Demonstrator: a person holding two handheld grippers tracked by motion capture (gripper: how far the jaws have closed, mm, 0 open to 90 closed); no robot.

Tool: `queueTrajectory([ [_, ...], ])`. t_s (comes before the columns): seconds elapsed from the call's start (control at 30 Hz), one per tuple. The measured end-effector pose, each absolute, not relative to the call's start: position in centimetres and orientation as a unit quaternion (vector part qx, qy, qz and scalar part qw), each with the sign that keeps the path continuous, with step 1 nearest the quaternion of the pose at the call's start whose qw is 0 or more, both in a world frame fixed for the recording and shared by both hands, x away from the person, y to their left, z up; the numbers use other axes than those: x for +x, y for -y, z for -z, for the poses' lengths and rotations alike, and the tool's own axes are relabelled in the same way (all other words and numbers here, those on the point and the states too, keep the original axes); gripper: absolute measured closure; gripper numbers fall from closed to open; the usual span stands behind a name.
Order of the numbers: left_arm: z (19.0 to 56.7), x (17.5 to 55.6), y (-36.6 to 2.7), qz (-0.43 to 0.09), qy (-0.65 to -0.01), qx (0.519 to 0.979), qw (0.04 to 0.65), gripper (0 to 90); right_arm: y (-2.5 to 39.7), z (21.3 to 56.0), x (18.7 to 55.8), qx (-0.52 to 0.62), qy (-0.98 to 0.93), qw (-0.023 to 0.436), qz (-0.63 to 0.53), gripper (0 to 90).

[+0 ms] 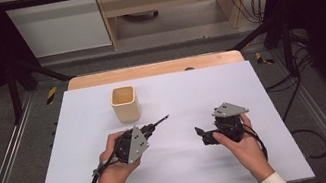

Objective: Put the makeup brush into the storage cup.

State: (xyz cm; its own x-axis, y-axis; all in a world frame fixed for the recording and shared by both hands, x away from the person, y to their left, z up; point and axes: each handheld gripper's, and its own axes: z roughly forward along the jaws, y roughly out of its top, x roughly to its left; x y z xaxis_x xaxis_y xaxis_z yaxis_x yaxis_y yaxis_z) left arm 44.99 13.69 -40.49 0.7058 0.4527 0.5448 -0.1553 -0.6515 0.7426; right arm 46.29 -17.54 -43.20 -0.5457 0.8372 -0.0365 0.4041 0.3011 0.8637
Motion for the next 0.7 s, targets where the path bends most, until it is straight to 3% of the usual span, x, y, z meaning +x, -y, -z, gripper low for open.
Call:
queueTrajectory([
  [0.7,37.5,45.7,-14.0,-0.376,-0.135,0.802,0.445,83.5,22.1,43.9,45.3,0.425,-0.709,0.330,-0.456,7.2],
])
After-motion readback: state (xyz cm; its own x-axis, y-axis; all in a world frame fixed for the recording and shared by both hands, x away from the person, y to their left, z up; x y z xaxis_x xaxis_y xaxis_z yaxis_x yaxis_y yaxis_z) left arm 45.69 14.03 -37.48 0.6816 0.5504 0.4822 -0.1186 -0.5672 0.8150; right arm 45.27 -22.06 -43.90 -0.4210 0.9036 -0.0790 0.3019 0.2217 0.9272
